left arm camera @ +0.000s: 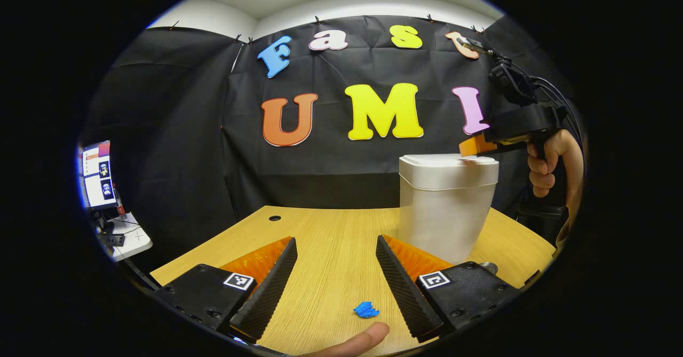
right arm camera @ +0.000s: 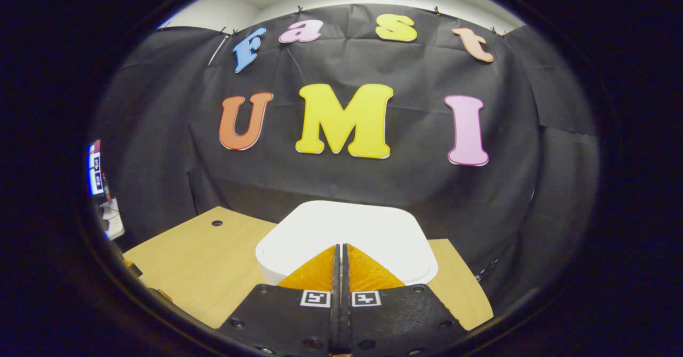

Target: Press the lid of the desktop garbage bin to open it, pick up the crumpled paper on the desktop and throw it into the bin, then pick up the pop can on the desktop and drop it into the bin, and finally close the garbage bin lid.

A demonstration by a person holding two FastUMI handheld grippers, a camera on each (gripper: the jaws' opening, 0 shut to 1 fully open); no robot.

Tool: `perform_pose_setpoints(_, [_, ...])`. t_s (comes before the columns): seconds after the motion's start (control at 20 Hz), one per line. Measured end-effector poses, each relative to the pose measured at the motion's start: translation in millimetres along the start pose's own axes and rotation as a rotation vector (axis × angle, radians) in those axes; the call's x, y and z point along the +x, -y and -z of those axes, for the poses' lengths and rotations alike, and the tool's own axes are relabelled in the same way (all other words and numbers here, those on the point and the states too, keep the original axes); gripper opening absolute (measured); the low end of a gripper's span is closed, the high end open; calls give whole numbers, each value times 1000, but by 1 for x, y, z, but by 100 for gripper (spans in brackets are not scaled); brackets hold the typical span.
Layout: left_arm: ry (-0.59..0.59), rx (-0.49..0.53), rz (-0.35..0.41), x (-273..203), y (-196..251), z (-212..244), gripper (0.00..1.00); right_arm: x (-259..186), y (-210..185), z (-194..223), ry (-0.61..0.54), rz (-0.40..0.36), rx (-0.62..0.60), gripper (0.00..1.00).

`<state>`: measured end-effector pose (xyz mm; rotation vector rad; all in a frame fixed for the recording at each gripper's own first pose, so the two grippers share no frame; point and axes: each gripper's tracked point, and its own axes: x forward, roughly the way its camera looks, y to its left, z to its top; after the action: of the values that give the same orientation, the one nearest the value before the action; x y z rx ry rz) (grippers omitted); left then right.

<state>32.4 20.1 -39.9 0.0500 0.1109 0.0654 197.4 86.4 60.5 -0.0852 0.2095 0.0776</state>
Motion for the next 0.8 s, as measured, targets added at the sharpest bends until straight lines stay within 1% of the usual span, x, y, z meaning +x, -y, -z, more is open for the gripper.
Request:
perform_pose_setpoints(0.15, [-3, -4, -8, 1, -4, 0, 96, -1, 1, 7, -37, -7, 33, 0])
perform_pose_setpoints(0.25, [-3, -5, -10, 1, -5, 0, 96, -2, 0, 6, -35, -5, 43, 1])
perform_pose_setpoints(0.3, [-1, -4, -9, 1, -5, 0, 96, -7, 0, 3, -20, -5, 40, 1])
perform_pose_setpoints(0.35, [-2, -4, -8, 2, -6, -1, 96, -13, -1, -6, 20, -10, 54, 1])
perform_pose_setpoints(0.4, [-5, -6, -11, 3, -7, 0, 100, -17, -1, -8, 30, -9, 70, 0])
perform_pose_setpoints(0.45, [-9, -9, -16, 4, -10, 1, 96, -25, -5, -13, 48, -23, 88, 0])
perform_pose_setpoints(0.5, [-9, -13, -22, 4, -12, 1, 96, -30, -8, -13, 68, -37, 102, 0])
perform_pose_setpoints(0.6, [-10, -23, -23, 6, -14, 1, 96, -41, -15, -10, 79, -45, 96, 0])
perform_pose_setpoints(0.75, [-10, -47, 7, 9, -8, 0, 96, -54, -18, -3, 81, -52, 84, 0])
perform_pose_setpoints(0.8, [-15, -59, 13, 10, -8, 2, 96, -60, -19, -1, 87, -58, 79, 3])
